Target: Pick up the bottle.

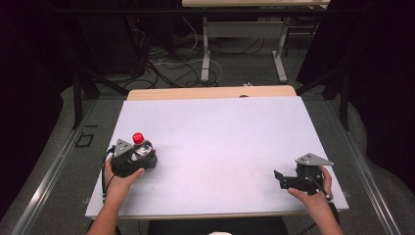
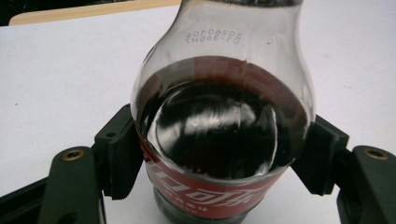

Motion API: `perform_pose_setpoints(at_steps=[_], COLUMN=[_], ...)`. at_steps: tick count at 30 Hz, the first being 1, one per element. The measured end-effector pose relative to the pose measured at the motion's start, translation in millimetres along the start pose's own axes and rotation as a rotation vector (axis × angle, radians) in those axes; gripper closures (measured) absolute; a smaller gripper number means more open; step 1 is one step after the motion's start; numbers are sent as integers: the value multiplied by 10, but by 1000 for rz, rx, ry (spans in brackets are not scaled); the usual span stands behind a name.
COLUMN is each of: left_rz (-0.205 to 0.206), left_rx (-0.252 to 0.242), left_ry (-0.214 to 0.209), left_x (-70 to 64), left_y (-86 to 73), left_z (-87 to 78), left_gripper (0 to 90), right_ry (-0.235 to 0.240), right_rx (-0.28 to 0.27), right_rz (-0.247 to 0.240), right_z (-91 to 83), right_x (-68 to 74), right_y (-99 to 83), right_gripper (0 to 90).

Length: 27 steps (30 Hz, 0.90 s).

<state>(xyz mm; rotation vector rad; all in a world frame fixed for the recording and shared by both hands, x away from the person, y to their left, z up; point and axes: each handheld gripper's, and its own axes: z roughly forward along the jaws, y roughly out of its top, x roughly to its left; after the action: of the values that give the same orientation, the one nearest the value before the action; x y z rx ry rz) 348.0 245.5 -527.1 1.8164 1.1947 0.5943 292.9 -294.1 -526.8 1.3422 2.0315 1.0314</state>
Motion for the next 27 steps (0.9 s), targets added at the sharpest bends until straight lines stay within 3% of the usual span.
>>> perform_pose_setpoints(at_steps=[11, 14, 19, 27], left_rz=[-9, 15, 50, 101], left_rx=[3, 0, 0, -3], left_ry=[-23, -39, -91, -190], left_x=[-50, -102, -249, -608], left_y=[65, 129, 264, 496], left_z=[-32, -54, -67, -41], left_gripper=[294, 295, 296, 297], right_ry=[-7, -4, 31, 88], right_rx=[-1, -7, -15, -13], right_rz=[0, 0, -7, -83], right_z=[-2, 8, -7, -54], right_x=[-19, -18, 23, 144], right_y=[5, 18, 109, 411], right_gripper=[68, 69, 77, 134])
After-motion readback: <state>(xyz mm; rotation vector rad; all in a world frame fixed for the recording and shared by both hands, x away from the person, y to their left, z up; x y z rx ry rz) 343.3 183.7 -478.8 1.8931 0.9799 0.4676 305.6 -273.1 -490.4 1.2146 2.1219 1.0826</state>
